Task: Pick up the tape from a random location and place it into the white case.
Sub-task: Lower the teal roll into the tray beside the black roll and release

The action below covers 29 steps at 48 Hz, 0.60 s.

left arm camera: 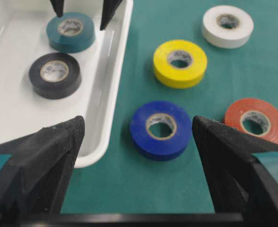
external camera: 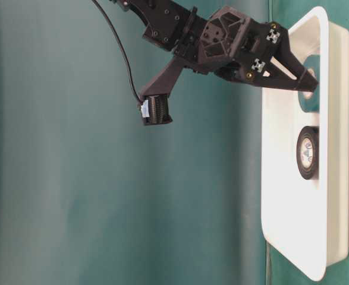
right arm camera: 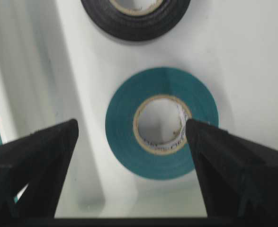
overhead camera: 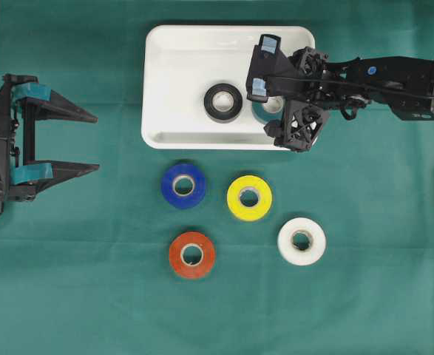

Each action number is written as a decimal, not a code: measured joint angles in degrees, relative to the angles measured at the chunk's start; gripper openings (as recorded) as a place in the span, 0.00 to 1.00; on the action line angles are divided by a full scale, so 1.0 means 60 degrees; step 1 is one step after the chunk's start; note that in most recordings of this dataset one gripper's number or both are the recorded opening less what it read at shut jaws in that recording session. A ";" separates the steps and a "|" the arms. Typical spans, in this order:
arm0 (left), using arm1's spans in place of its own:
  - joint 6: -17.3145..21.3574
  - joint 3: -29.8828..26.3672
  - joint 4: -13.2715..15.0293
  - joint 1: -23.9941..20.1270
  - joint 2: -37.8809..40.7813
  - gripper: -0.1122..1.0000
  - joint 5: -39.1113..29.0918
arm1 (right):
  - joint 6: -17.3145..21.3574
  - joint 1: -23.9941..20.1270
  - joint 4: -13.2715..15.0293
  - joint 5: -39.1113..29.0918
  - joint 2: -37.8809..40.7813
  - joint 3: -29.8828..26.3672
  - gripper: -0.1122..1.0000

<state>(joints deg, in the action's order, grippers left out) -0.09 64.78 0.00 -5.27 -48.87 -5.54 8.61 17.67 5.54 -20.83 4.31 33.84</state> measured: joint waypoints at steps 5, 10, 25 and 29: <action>0.0000 0.0015 0.0000 0.0000 -0.0015 0.90 0.0000 | 0.0000 0.0000 0.0000 -0.0029 -0.0029 0.0000 0.88; 0.0000 0.0000 0.0000 0.0000 -0.0015 0.90 0.0000 | 0.0000 -0.0015 0.0000 -0.0190 -0.0190 -0.0044 0.88; -0.0015 0.0015 0.0000 0.0000 -0.0015 0.90 0.0000 | 0.0000 -0.0015 0.0000 -0.1216 -0.1509 -0.0425 0.88; -0.0015 0.0015 0.0000 -0.0015 0.0000 0.90 -0.0015 | 0.0000 -0.0015 0.0000 -0.1348 -0.1831 -0.0439 0.88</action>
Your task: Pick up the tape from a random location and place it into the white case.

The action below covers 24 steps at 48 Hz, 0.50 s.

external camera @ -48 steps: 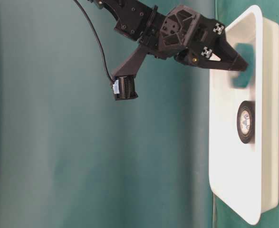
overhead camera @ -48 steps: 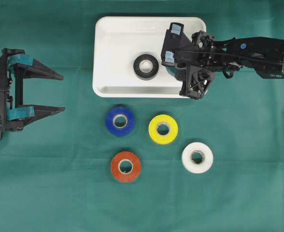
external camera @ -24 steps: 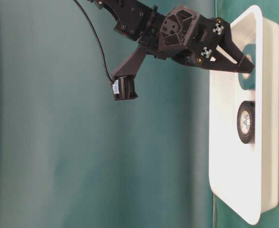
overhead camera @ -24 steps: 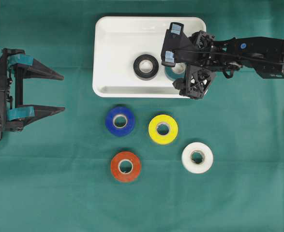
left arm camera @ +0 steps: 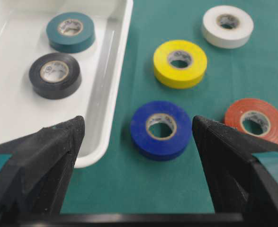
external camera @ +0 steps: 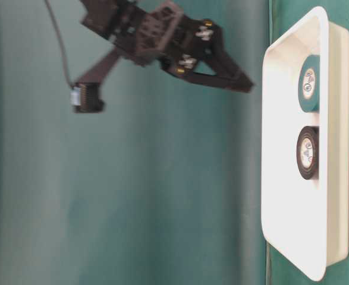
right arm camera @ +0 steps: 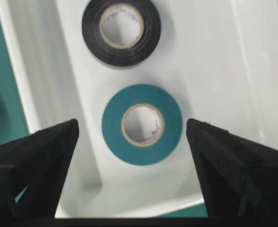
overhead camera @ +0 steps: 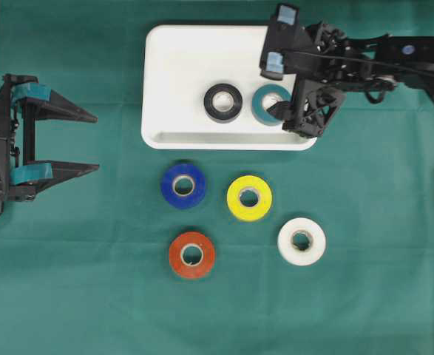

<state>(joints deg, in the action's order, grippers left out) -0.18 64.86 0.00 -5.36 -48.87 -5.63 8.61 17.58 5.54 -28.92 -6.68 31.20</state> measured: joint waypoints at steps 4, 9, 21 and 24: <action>0.0015 -0.0015 0.0000 0.0000 -0.0015 0.90 0.0015 | 0.0000 0.0000 0.0000 -0.0015 -0.0249 0.0000 0.88; 0.0015 0.0000 0.0000 0.0015 -0.0015 0.90 0.0015 | 0.0000 0.0000 0.0000 -0.0029 -0.0337 0.0000 0.88; 0.0015 0.0000 0.0000 0.0015 0.0000 0.90 0.0000 | 0.0015 -0.0103 -0.0044 -0.0015 -0.0322 0.0000 0.88; 0.0015 0.0000 0.0000 0.0015 -0.0015 0.90 0.0000 | 0.0015 -0.0308 -0.0088 0.0029 -0.0337 0.0000 0.87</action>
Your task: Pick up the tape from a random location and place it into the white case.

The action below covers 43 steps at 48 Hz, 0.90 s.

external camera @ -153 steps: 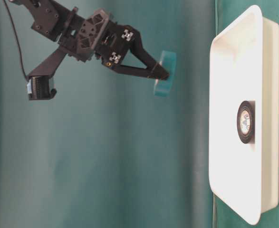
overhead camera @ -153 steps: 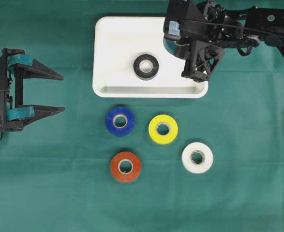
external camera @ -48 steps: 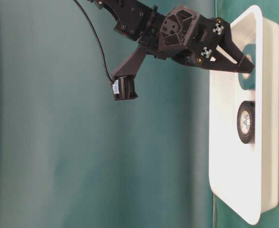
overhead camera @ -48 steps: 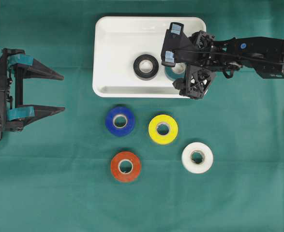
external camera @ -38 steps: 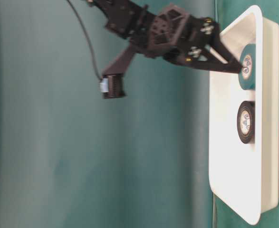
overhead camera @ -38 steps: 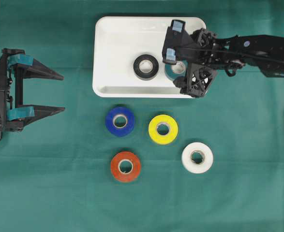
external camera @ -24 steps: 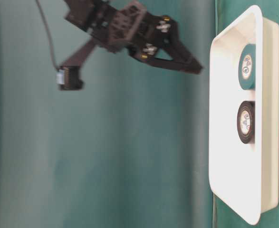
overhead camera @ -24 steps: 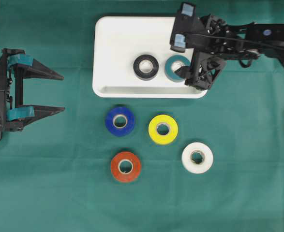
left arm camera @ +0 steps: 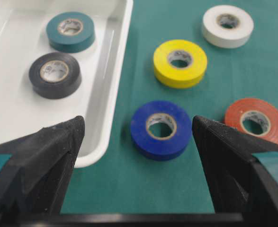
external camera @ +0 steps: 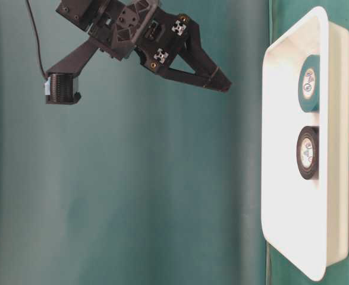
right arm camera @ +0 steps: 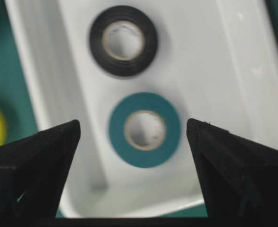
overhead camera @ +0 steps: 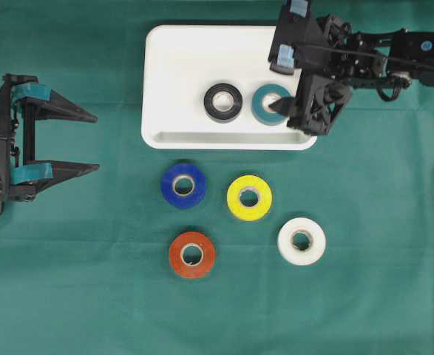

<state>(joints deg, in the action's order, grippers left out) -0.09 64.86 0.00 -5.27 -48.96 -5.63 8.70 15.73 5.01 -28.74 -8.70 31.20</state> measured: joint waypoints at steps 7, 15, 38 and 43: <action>0.0000 0.0000 0.0000 -0.0015 0.0000 0.90 0.0000 | 0.0029 -0.0645 -0.0088 0.0132 0.0015 0.0000 0.87; 0.0000 0.0000 0.0000 0.0000 0.0015 0.90 0.0000 | 0.0366 -0.1362 -0.0132 0.0205 0.0000 0.0000 0.87; 0.0000 -0.0015 0.0000 0.0000 0.0000 0.90 -0.0029 | 0.0688 -0.2402 -0.0132 0.0205 -0.0059 0.0000 0.87; 0.0000 -0.0015 0.0000 0.0000 0.0000 0.90 -0.0103 | 0.0688 -0.2402 -0.0132 0.0205 -0.0381 0.0000 0.87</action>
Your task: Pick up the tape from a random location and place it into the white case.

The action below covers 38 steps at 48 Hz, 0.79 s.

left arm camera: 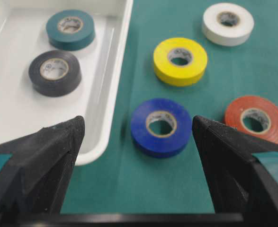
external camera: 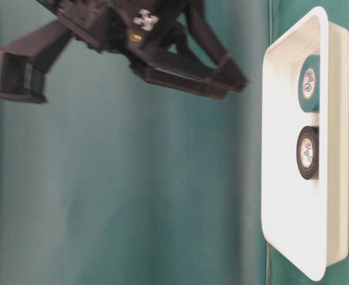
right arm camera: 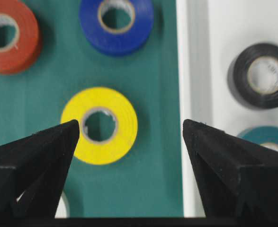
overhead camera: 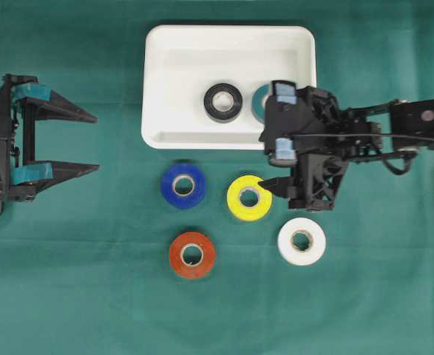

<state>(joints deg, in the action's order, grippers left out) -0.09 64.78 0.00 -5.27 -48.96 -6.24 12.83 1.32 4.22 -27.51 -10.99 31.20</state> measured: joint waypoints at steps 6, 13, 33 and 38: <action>0.0000 0.0015 0.0000 0.0000 0.0000 0.90 -0.0073 | 0.0000 -0.0015 0.0000 0.0044 -0.0586 0.0220 0.87; 0.0000 0.0015 0.0000 0.0000 0.0015 0.90 -0.0073 | 0.0000 -0.0015 0.0015 0.0161 -0.1567 0.0791 0.87; -0.0015 0.0015 0.0000 0.0000 0.0000 0.90 -0.0088 | -0.0015 -0.0015 0.0073 0.0996 -0.4907 0.2930 0.87; -0.0015 0.0015 0.0000 0.0000 0.0000 0.90 -0.0088 | -0.0015 -0.0015 0.0088 0.1157 -0.5669 0.3574 0.87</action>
<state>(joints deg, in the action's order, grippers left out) -0.18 64.86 0.00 -5.27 -48.96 -6.77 12.74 1.23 4.75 -20.57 -45.00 52.65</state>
